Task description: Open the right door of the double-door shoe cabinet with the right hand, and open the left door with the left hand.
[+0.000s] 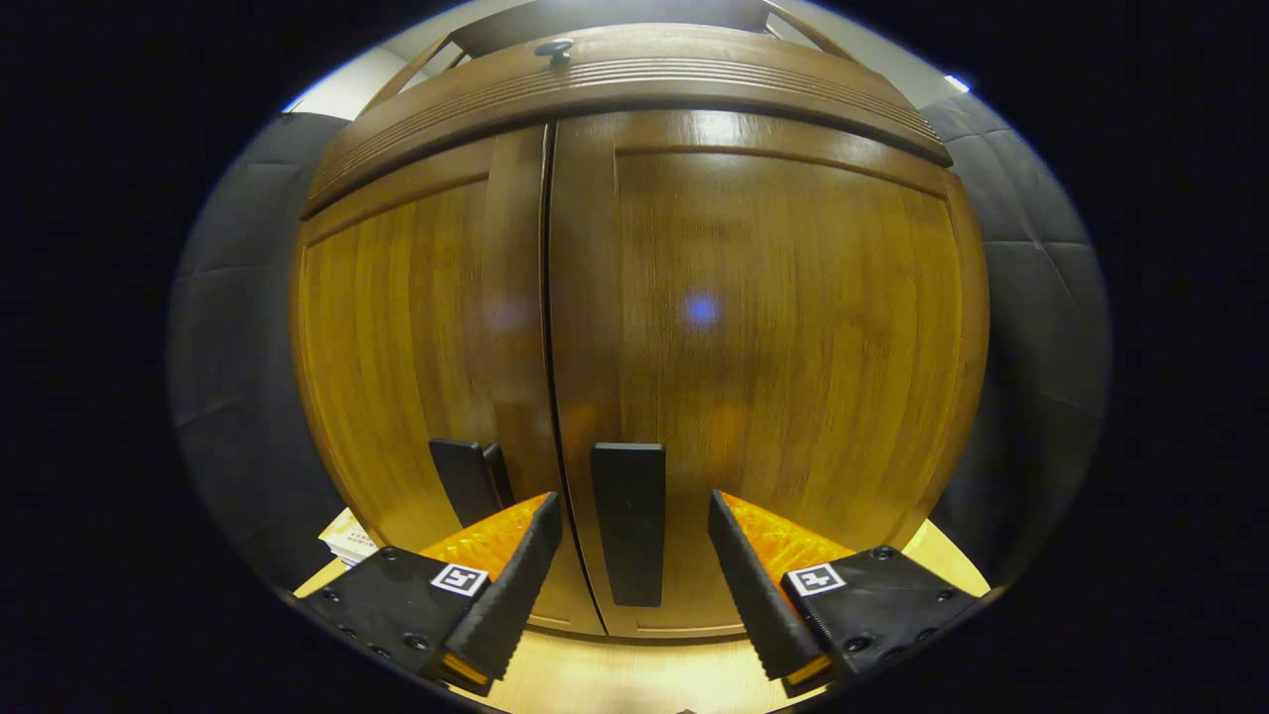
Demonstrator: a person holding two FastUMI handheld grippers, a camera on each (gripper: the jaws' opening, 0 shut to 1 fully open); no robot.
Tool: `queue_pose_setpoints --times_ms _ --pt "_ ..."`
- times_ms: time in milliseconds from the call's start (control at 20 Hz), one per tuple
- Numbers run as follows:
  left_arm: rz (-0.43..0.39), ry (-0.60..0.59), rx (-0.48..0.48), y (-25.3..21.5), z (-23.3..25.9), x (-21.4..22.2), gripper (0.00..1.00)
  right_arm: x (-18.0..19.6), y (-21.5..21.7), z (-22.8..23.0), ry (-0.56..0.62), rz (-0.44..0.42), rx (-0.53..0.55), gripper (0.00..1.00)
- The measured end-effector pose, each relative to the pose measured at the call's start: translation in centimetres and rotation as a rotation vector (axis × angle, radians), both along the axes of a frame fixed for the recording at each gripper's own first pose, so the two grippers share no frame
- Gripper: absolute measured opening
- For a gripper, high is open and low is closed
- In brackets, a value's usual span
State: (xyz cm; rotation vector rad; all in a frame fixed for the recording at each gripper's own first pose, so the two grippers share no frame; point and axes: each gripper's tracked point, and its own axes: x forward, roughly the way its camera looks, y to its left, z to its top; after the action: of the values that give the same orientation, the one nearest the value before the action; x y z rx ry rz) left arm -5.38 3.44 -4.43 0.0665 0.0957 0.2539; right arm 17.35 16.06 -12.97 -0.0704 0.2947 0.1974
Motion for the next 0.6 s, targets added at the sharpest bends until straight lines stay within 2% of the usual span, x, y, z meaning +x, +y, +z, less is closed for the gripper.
queue_pose_setpoints --times_ms 100,250,350,500,550,600 --pt "-0.005 0.001 0.008 -0.3 -0.2 0.1 0.95 -0.2 -0.1 0.9 0.012 0.006 0.001 0.82" --pt "-0.018 0.000 0.010 -1.1 -0.3 0.5 0.95 -0.2 -0.8 1.8 0.006 0.010 -0.016 0.48" --pt "-0.032 0.000 -0.002 -1.7 -0.5 0.8 0.95 -0.3 -0.8 1.7 -0.002 0.013 -0.024 0.37" --pt "-0.057 -0.007 -0.035 -2.6 -0.8 1.2 0.96 0.4 -0.5 1.1 0.006 0.046 -0.026 0.29" --pt "-0.067 -0.006 -0.040 -2.5 -0.9 1.2 0.96 0.2 -0.6 1.2 0.007 0.063 -0.022 0.23" --pt "-0.074 -0.004 -0.042 -2.5 -1.1 1.3 0.96 0.2 -0.5 1.1 0.008 0.071 0.005 0.23"
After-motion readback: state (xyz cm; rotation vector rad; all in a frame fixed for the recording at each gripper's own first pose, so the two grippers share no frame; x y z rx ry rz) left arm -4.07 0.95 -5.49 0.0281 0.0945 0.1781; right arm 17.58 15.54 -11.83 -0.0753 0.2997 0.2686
